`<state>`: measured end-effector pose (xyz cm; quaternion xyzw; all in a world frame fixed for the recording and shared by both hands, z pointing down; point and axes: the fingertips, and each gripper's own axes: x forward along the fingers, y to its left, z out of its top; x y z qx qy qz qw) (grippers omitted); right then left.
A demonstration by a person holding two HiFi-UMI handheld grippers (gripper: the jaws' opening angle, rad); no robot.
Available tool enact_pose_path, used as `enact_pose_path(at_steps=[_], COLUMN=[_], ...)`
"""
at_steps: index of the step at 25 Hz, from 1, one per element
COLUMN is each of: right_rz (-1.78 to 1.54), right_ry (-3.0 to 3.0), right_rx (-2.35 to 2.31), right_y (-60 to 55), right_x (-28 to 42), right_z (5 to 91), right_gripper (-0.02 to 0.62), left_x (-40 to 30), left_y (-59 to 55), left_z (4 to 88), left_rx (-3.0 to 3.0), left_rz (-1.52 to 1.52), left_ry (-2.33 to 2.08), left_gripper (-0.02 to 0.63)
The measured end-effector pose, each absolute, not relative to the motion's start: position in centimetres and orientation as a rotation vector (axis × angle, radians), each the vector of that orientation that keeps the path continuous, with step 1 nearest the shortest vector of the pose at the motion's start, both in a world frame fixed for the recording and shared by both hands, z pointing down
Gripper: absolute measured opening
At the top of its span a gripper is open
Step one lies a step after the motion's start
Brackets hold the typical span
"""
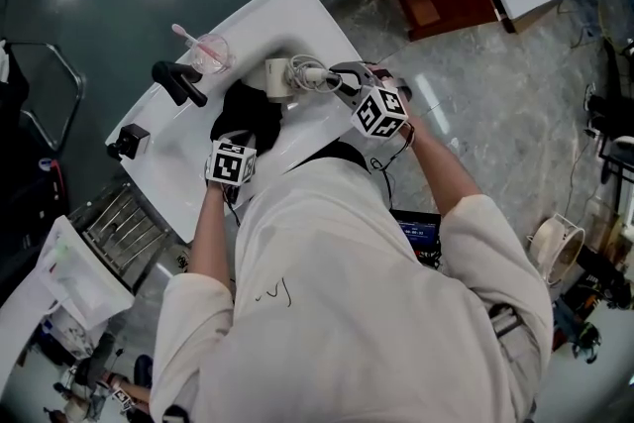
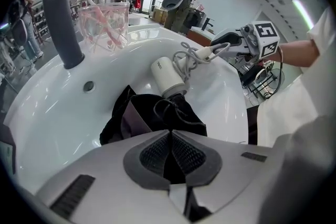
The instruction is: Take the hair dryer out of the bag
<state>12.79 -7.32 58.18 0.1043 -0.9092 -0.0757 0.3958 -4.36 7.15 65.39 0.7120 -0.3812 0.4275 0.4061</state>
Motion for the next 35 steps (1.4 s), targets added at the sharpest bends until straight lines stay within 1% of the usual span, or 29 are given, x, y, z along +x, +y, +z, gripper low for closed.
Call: enact_pose_path(at_steps=[6,12,13,14,15,16,20,22,24,25,26,27,29,30,32,35], right_rz=[-0.181,-0.026,-0.006,0.014,0.036,0.060,0.147,0.211,0.272,0.283,0.282,0.274,0.259,0.256,0.249,0.245], right_ry=[-2.287,-2.281,-2.278,-2.276,-2.273,-2.272,-2.264,-2.246,-2.241,-2.250,-2.269,-2.296,-2.363,-2.395,-2.458,-2.549], right_rx=[0.337,0.449,0.471,0.496,0.524,0.555,0.676,0.737,0.785,0.800,0.807,0.798,0.744,0.712,0.662,0.625], right_y=[-7.3,-6.0,-5.6,-5.2,-4.7,-4.3,-2.4,-1.1,0.5,1.2,1.8,2.4,3.5,4.0,4.4,4.0], right_x=[12.6,13.5,13.7,13.9,14.1,14.3,14.9,15.5,15.9,15.8,15.6,15.0,12.9,11.7,9.8,7.9], right_z=[58.3,58.3,58.2,58.0,57.8,57.6,56.6,55.7,54.8,54.4,53.9,53.4,52.2,51.6,50.7,48.8], right_gripper=[0.114,0.197,0.197,0.205,0.206,0.206,0.193,0.178,0.145,0.111,0.048,-0.003,-0.003,-0.003,-0.003,-0.003], left_x=[-4.4,-4.9,-4.9,-5.0,-5.1,-5.2,-5.9,-6.5,-7.4,-7.9,-8.4,-8.7,-8.5,-8.2,-7.2,-5.5], left_y=[7.5,8.2,8.4,8.6,8.8,9.0,10.2,11.0,11.7,12.0,12.2,12.4,12.6,12.6,12.2,11.1], left_z=[65.4,64.5,64.2,63.9,63.5,63.2,61.8,60.7,59.5,59.0,58.5,58.1,57.3,56.8,55.4,52.8], left_rx=[1.800,1.847,1.860,1.872,1.884,1.897,1.947,1.959,1.954,1.943,1.928,1.913,1.892,1.886,1.881,1.863], left_rz=[1.050,1.009,0.995,0.981,0.968,0.956,0.897,0.864,0.820,0.793,0.765,0.738,0.698,0.685,0.646,0.557], left_ry=[-0.975,-1.003,-1.006,-1.007,-1.009,-1.012,-1.030,-1.050,-1.093,-1.126,-1.165,-1.206,-1.294,-1.340,-1.437,-1.588], left_gripper=[0.026,0.028,0.035,0.073,0.116,0.135,0.184,0.189,0.189,0.187,0.180,0.155,0.081,0.055,0.031,0.023])
